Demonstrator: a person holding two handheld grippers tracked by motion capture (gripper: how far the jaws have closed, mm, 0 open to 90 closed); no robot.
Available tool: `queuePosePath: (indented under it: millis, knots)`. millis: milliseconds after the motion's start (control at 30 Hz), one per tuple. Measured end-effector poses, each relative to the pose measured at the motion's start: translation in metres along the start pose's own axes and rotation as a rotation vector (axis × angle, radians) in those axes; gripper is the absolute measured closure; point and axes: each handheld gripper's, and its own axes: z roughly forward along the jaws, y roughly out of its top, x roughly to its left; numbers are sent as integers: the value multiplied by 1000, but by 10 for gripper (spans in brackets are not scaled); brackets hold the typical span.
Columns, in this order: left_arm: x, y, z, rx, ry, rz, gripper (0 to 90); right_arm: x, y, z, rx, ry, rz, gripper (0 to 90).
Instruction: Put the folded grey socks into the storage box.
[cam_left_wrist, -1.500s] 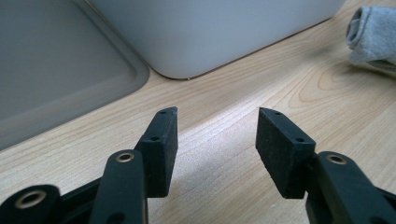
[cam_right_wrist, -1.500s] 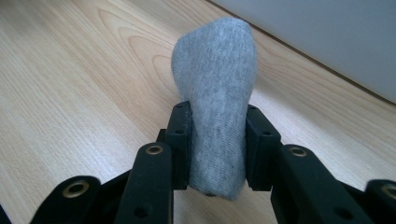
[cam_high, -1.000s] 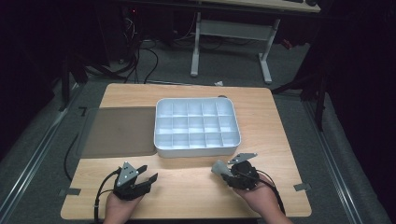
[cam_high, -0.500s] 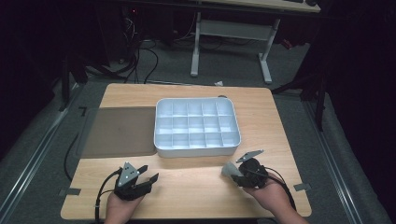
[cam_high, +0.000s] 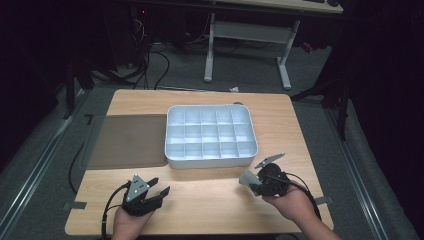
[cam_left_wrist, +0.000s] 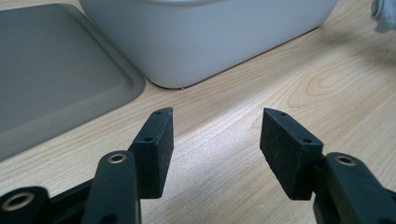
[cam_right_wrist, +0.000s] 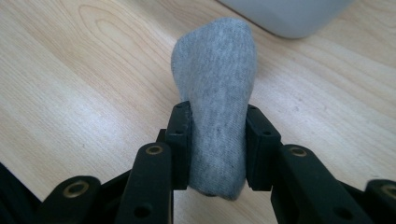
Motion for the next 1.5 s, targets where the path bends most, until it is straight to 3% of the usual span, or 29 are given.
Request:
queuePosePath:
  millis: [333, 600, 1033, 1500]
  knots:
    - [-1, -1, 1, -3, 1, -3, 451, -3, 25, -29, -4, 1, 14, 690]
    - [1, -1, 0, -4, 1, -9, 451, -13, 52, -38, 6, -13, 32, 690]
    - [1, -1, 0, -4, -1, -5, 451, -38, 84, -27, 11, -50, 91, 689]
    - [1, -1, 0, -4, -1, -6, 451, -50, 107, 1, 74, -102, 121, 688]
